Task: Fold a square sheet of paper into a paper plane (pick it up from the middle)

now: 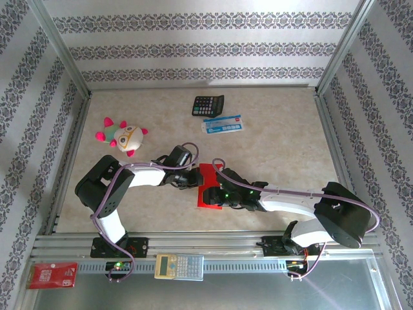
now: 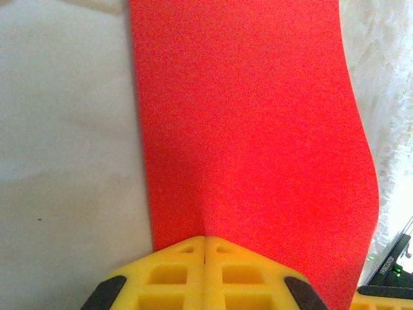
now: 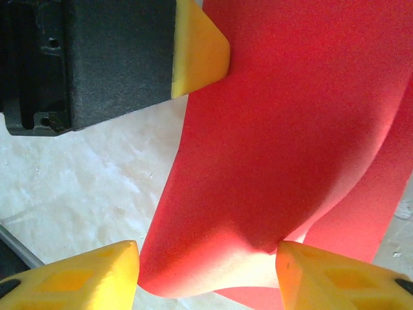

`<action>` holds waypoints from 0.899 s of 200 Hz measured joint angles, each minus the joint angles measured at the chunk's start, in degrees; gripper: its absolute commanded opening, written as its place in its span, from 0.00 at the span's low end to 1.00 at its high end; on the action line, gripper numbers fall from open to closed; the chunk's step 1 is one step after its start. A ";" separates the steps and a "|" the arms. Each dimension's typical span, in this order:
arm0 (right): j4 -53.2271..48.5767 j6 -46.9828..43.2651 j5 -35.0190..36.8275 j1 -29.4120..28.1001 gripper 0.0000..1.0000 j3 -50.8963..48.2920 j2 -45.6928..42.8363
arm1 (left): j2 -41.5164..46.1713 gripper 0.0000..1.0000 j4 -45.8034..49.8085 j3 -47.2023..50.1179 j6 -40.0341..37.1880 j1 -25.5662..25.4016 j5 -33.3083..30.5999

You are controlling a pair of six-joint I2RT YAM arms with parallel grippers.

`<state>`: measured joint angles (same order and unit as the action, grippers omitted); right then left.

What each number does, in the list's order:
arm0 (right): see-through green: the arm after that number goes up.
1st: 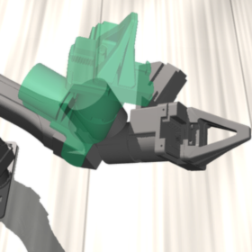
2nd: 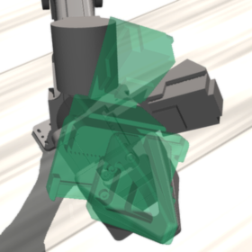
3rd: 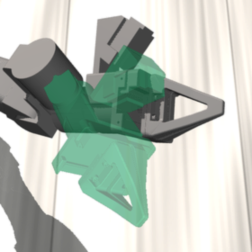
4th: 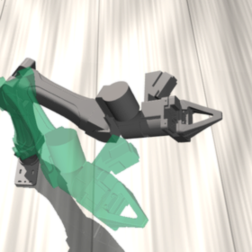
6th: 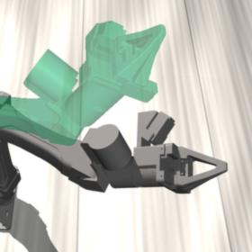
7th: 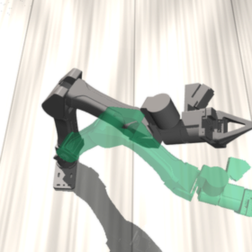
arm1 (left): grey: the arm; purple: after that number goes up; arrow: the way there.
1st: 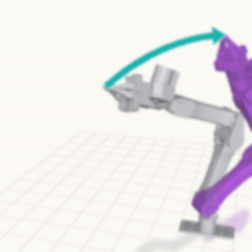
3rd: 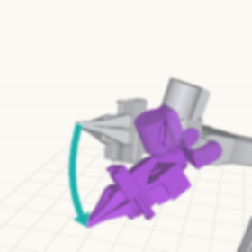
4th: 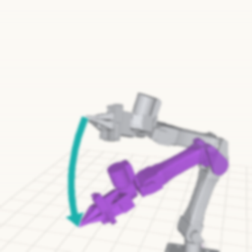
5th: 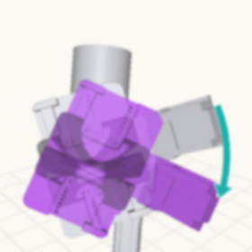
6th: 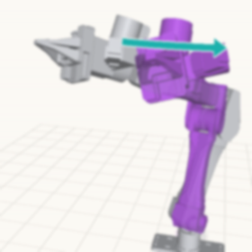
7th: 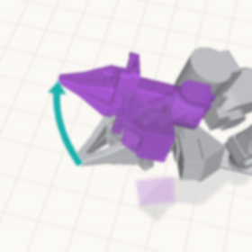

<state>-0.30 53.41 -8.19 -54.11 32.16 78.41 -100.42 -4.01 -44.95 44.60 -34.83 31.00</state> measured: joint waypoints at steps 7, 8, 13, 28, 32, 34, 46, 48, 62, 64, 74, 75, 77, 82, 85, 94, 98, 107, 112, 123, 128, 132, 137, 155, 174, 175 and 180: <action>0.04 -0.02 -0.02 0.04 0.59 0.00 0.00 | 0.00 0.07 0.00 0.00 -0.02 0.00 0.00; 0.07 -0.02 -0.02 0.07 0.59 0.00 0.00 | 0.00 0.07 0.00 0.00 -0.02 0.00 0.00; 0.11 -0.11 -0.02 0.26 0.59 0.00 0.00 | 0.00 0.07 0.02 0.00 0.00 0.00 0.00; 0.22 -0.70 -0.02 0.96 0.60 0.00 0.00 | 0.00 0.07 0.02 0.00 -0.02 0.00 0.00; 0.22 -0.85 -0.02 1.18 0.60 0.00 0.02 | 0.00 0.07 0.02 0.00 -0.02 0.00 0.00; 0.22 -0.96 -0.02 1.29 0.60 0.00 0.02 | 0.00 0.07 0.02 0.00 -0.02 0.00 0.00; 0.35 -1.44 -0.04 2.03 0.61 0.00 0.02 | 0.00 0.07 0.02 0.00 -0.02 0.00 0.00; 0.37 -1.55 -0.04 2.16 0.61 0.00 0.02 | 0.00 0.07 0.02 0.00 -0.02 0.00 0.02; 0.52 -2.34 -0.22 3.06 0.61 0.00 0.02 | 0.00 0.07 0.02 0.00 -0.02 0.00 0.00; 0.52 -2.40 -0.22 3.15 0.62 0.00 0.02 | 0.00 0.07 0.02 0.00 -0.02 0.00 0.02; 0.59 -2.82 -0.28 3.78 0.62 0.00 0.02 | 0.00 0.07 0.02 0.00 -0.02 0.00 0.00; 0.59 -2.82 -0.31 3.80 0.62 0.00 0.02 | 0.00 0.07 0.04 0.00 -0.02 0.00 0.02; 0.59 -2.86 -0.28 3.93 0.62 0.00 0.02 | 0.00 0.07 0.02 0.00 -0.02 0.00 0.02; 0.59 -3.06 -0.44 4.22 0.62 0.00 0.07 | 0.00 0.07 0.04 0.00 -0.02 0.00 0.00; 0.61 -3.15 -0.44 4.39 0.62 0.00 0.09 | 0.00 0.07 0.04 0.00 -0.02 0.00 0.00; 0.66 -3.72 -0.61 4.92 0.62 0.00 0.31 | 0.00 0.07 0.04 0.00 -0.02 0.00 0.00; 0.72 -3.82 -0.70 5.05 0.62 0.00 0.42 | 0.00 0.07 0.04 0.00 -0.02 0.00 0.00; 0.92 -4.28 -0.92 5.57 0.62 0.02 0.81 | 0.02 0.07 0.04 0.00 -0.02 0.00 0.00; 1.01 -4.44 -1.11 5.79 0.62 0.02 1.05 | 0.02 0.07 0.04 0.00 -0.02 0.00 0.00; 1.03 -4.90 -1.40 6.34 0.62 0.07 1.55 | 0.02 0.07 0.04 0.00 -0.02 0.00 0.00; 1.03 -5.22 -1.60 6.56 0.62 0.11 1.79 | 0.00 0.07 0.04 0.00 -0.02 0.00 0.00; 1.03 -5.44 -1.77 6.80 0.62 0.15 2.01 | 0.02 0.07 0.04 0.00 -0.02 0.00 0.00; 1.01 -5.62 -1.84 7.06 0.62 0.26 2.25 | 0.02 0.07 0.04 0.00 -0.02 0.00 0.00; 1.05 -6.14 -2.62 7.93 0.61 0.92 3.04 | 0.02 0.07 0.07 0.00 -0.02 0.00 0.00; 1.46 -6.54 -3.61 8.98 0.58 1.42 3.61 | 0.02 0.07 0.07 0.00 -0.02 0.00 0.00; 1.46 -6.49 -3.69 9.05 0.58 1.46 3.67 | 0.02 0.06 0.07 0.00 -0.02 0.00 0.00; 1.62 -6.47 -4.00 9.38 0.56 1.57 3.89 | 0.02 0.07 0.07 0.00 -0.02 0.00 0.00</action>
<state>1.32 46.94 -12.19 -44.73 33.74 82.30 -100.40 -3.95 -44.95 44.58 -34.83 31.00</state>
